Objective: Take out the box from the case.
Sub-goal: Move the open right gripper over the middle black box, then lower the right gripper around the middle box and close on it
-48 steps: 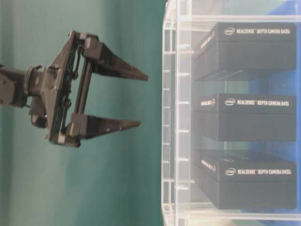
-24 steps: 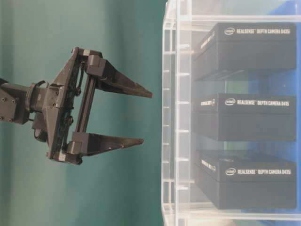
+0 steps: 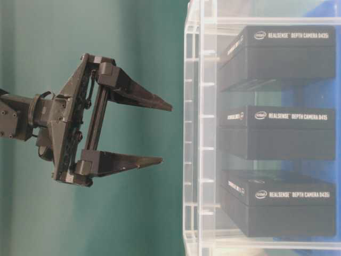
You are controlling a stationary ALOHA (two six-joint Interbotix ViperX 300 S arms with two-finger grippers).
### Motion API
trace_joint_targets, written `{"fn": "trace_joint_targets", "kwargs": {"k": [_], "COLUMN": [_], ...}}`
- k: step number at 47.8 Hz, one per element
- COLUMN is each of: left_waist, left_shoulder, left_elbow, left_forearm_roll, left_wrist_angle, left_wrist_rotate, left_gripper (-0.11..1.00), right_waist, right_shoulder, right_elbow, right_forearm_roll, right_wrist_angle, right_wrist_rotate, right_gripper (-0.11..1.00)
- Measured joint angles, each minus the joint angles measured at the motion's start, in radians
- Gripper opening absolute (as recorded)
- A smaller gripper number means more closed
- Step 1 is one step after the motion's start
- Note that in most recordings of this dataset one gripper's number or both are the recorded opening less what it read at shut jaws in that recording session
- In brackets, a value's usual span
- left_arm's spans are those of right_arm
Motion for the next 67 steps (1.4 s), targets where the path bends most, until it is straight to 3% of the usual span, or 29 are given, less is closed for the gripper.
{"fn": "trace_joint_targets", "kwargs": {"k": [54, 67], "left_waist": [0.000, 0.000], "left_shoulder": [0.000, 0.000], "left_elbow": [0.002, 0.000], "left_forearm_roll": [0.000, 0.000], "left_wrist_angle": [0.000, 0.000], "left_wrist_rotate": [0.000, 0.000], "left_gripper": [0.86, 0.86], "right_waist": [0.000, -0.002], "right_shoulder": [0.052, 0.063], "right_elbow": [0.000, 0.040], "right_forearm_roll": [0.000, -0.002], "right_wrist_angle": [-0.006, -0.057], "right_wrist_rotate": [-0.006, -0.005], "right_gripper": [0.93, 0.93]}}
